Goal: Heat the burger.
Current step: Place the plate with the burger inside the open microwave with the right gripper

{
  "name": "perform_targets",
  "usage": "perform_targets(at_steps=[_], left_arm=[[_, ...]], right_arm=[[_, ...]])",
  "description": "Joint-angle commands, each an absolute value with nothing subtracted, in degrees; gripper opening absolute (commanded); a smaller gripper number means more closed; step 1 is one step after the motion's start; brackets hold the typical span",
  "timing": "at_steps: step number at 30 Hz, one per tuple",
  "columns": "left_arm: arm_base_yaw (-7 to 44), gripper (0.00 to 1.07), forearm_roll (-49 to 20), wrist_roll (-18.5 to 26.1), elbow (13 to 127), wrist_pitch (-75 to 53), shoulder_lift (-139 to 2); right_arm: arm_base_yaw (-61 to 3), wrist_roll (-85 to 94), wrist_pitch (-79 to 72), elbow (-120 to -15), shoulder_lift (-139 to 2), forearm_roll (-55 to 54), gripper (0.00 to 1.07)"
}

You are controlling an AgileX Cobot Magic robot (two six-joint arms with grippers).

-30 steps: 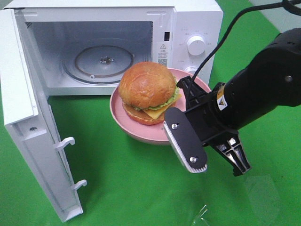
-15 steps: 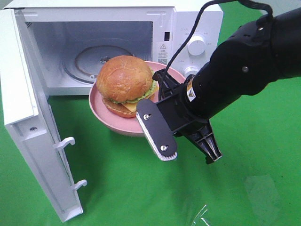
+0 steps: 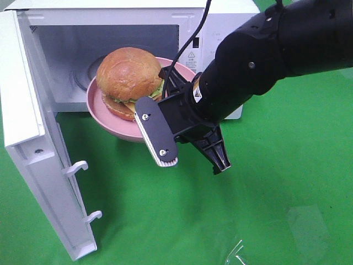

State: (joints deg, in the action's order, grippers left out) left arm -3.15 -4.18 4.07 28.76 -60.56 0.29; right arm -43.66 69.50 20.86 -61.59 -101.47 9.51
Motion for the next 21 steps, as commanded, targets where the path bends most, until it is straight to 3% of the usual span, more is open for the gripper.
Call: perform_targets(at_steps=[1, 21], left_arm=[[-2.8, 0.98, -4.2, 3.8, 28.6, -59.8, 1.5], [-2.8, 0.98, -4.2, 3.8, 28.6, -59.8, 1.5]], right_arm=[[-44.3, 69.1, 17.9, -63.9, -102.5, 9.7, 0.00], [-44.5, 66.3, 23.0, -75.3, -111.2, 8.1, 0.00]])
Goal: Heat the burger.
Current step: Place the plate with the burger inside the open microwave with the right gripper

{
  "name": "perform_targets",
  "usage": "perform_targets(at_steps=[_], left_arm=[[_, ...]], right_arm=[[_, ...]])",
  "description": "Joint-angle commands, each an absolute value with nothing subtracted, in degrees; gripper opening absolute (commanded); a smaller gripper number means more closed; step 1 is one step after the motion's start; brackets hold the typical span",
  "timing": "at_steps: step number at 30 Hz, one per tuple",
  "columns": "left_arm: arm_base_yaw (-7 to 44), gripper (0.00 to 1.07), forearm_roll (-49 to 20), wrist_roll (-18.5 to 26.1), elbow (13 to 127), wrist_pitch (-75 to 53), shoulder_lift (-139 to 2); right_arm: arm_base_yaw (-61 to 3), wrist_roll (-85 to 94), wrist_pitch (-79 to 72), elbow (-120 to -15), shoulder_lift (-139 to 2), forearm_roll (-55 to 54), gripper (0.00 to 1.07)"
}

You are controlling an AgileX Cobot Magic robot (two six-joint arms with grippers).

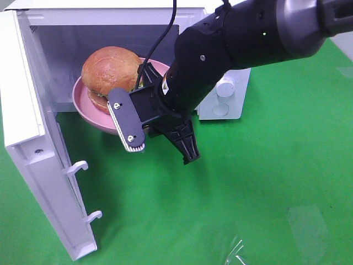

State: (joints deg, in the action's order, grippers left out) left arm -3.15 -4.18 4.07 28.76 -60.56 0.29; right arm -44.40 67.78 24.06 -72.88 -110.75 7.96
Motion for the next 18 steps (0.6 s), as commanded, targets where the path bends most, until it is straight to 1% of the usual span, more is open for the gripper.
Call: perform_targets(at_steps=[1, 4, 8, 11, 13, 18], left_arm=[[-2.8, 0.98, -4.2, 3.8, 28.6, -59.8, 1.5], [-2.8, 0.98, -4.2, 3.8, 28.6, -59.8, 1.5], [-2.8, 0.98, -4.2, 3.8, 28.6, -59.8, 1.5], [-2.8, 0.98, -4.2, 3.8, 28.6, -59.8, 1.5], [-2.8, 0.98, -4.2, 3.8, 28.6, -59.8, 1.5], [-2.8, 0.98, -4.2, 3.8, 28.6, -59.8, 1.5]], right_arm=[[-44.5, 65.7, 24.2, -77.0, -112.2, 8.3, 0.00], [-44.5, 65.3, 24.5, -77.8, -112.8, 8.3, 0.00], [-44.5, 63.8, 26.2, -82.6, -115.6, 8.4, 0.00], [-44.5, 63.7, 26.7, -83.5, -116.1, 8.4, 0.00], [-44.2, 61.8, 29.3, -88.2, -118.6, 8.8, 0.00], [-44.2, 60.0, 30.5, -91.1, -120.3, 8.9, 0.00]])
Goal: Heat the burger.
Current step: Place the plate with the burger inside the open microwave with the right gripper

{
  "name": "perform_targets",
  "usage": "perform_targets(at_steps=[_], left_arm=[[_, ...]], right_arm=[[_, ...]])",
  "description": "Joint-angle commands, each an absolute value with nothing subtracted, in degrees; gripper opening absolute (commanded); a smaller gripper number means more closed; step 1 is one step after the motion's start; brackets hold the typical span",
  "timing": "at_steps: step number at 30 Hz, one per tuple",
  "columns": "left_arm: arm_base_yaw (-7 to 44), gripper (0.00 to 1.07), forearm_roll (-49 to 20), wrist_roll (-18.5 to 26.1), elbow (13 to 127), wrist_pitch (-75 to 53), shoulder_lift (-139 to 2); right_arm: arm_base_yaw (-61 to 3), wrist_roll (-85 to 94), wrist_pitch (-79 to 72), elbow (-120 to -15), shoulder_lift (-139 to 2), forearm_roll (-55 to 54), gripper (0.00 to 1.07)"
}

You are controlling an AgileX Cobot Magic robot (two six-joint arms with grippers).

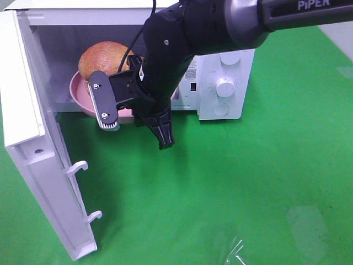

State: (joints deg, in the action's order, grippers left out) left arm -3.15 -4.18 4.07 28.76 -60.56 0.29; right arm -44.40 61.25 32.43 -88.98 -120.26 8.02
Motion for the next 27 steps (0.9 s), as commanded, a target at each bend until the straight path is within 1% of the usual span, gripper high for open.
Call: perform_targets(at_steps=[1, 11, 27], left_arm=[[-2.8, 0.98, -4.2, 3.8, 28.6, -59.8, 1.5], [-2.8, 0.98, -4.2, 3.8, 28.6, -59.8, 1.5], [-2.8, 0.98, -4.2, 3.8, 28.6, -59.8, 1.5]], right_arm=[[-44.2, 59.4, 30.9, -92.8, -121.3, 9.3, 0.00], [-44.1, 54.4, 33.7, -101.1, -126.5, 12.9, 0.00], [-42.9, 54.1, 35.0, -109.7, -131.9, 12.8, 0.00]])
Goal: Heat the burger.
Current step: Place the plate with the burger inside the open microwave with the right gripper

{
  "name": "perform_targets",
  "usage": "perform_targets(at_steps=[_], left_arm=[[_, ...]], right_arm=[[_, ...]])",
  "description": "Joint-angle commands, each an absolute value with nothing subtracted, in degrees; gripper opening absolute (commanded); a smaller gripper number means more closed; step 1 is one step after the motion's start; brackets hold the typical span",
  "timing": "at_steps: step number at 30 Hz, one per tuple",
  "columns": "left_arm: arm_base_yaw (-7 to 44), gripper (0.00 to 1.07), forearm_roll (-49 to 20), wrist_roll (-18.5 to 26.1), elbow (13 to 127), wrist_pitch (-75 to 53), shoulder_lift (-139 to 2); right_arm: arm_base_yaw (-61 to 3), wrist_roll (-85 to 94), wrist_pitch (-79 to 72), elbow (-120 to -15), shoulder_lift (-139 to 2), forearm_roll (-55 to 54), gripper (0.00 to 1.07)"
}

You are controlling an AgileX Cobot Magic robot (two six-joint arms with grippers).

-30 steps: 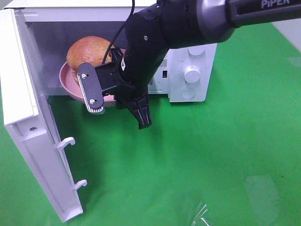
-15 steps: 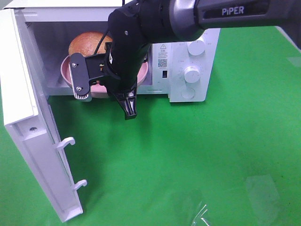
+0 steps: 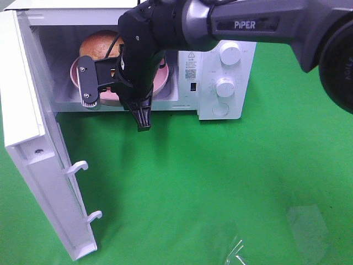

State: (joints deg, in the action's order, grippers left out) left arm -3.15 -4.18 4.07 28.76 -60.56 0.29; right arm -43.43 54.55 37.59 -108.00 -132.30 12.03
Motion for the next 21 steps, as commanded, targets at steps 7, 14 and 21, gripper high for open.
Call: perform_targets(at_steps=[7, 14, 21], left_arm=[[-2.8, 0.98, -4.2, 3.8, 28.6, -59.8, 1.5], [-2.8, 0.98, -4.2, 3.8, 28.6, -59.8, 1.5], [-2.8, 0.98, -4.2, 3.8, 28.6, -59.8, 1.5]], right_arm=[[-42.1, 54.2, 34.5, -112.1, -133.6, 12.9, 0.00], [-41.4, 54.5, 34.2, -112.1, -134.2, 13.8, 0.00], [-41.4, 55.9, 32.5, -112.1, -134.7, 13.8, 0.00]])
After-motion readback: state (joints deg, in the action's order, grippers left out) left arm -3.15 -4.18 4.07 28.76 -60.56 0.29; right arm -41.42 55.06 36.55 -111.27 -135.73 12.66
